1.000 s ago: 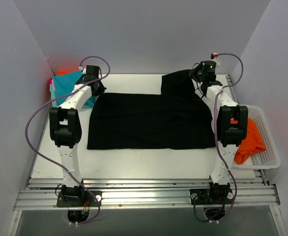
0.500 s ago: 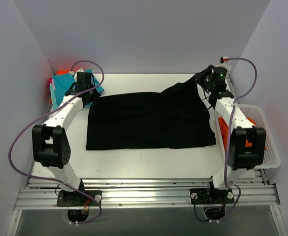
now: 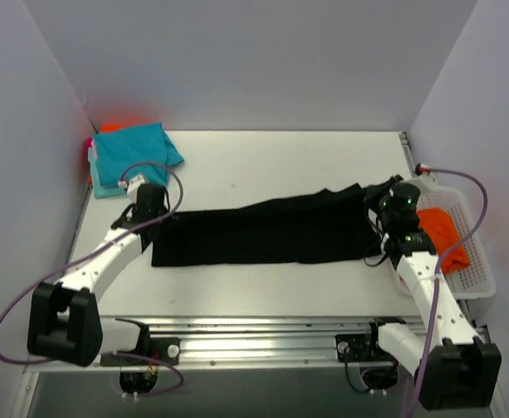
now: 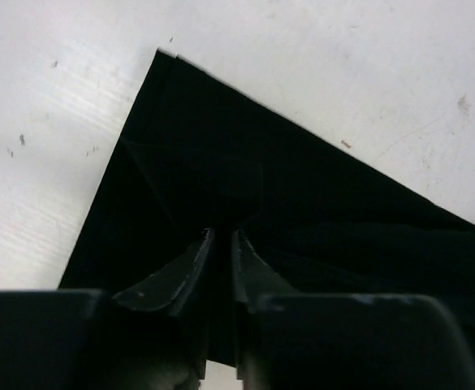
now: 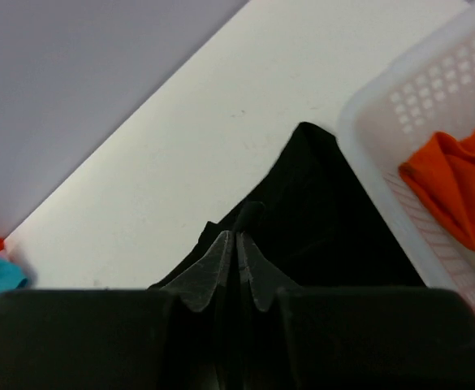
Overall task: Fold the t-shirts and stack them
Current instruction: Fold the tshirt
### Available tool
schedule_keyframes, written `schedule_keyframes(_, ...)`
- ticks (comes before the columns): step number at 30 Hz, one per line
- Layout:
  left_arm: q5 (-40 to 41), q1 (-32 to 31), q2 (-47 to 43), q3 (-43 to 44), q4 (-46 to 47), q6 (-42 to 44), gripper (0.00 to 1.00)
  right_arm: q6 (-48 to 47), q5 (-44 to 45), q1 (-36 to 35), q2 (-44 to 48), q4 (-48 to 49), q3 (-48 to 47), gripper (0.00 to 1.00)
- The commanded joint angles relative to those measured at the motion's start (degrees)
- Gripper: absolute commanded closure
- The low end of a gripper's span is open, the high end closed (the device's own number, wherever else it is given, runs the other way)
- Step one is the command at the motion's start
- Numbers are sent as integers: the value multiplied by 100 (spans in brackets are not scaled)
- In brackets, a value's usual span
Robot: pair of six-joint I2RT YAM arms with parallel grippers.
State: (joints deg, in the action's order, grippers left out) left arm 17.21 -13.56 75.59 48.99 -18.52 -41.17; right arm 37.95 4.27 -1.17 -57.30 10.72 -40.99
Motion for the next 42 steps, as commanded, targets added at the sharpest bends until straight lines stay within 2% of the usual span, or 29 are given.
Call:
schedule_keyframes(1, 677, -252, -404, -451, 411, -567, 75, 265, 1083, 11, 219, -562, 310, 99)
schedule_keyframes(2, 765, -296, -431, -530, 420, -620, 38, 430, 1258, 3, 245, -736, 407, 56)
schedule_keyframes(4, 924, -305, -405, -470, 306, -717, 18, 581, 1715, 3, 219, -913, 390, 15)
schedule_keyframes(5, 1011, -305, -370, -400, 123, -761, 8, 599, 1804, 11, 132, -992, 303, 0)
schedule_keyframes(13, 1180, -305, -274, 145, 270, -691, 6, 625, 1375, -41, -606, -484, -225, 0)
schedule_keyframes(19, 1056, -296, 499, 585, 692, -542, 8, 538, 892, -524, -1467, 429, -348, 2)
schedule_keyframes(23, 872, -296, 1236, 901, 1157, -506, 10, 476, 619, -998, -2659, 940, -734, 5)
schedule_keyframes(28, 661, -270, 1931, 1200, 1325, -401, 11, 371, 504, -1429, -3927, 985, -1411, 9)
schedule_keyframes(38, 300, 55, 2223, 1174, 1703, -295, 12, 274, 697, -1465, -4325, 1011, -1579, 12)
schedule_keyframes(40, 283, 64, 2267, 1191, 1720, -287, 12, 265, 715, -1465, -4307, 985, -1561, 17)
schedule_keyframes(42, 274, 73, 2311, 1192, 1738, -287, 12, 265, 750, -1465, -4281, 950, -1535, 18)
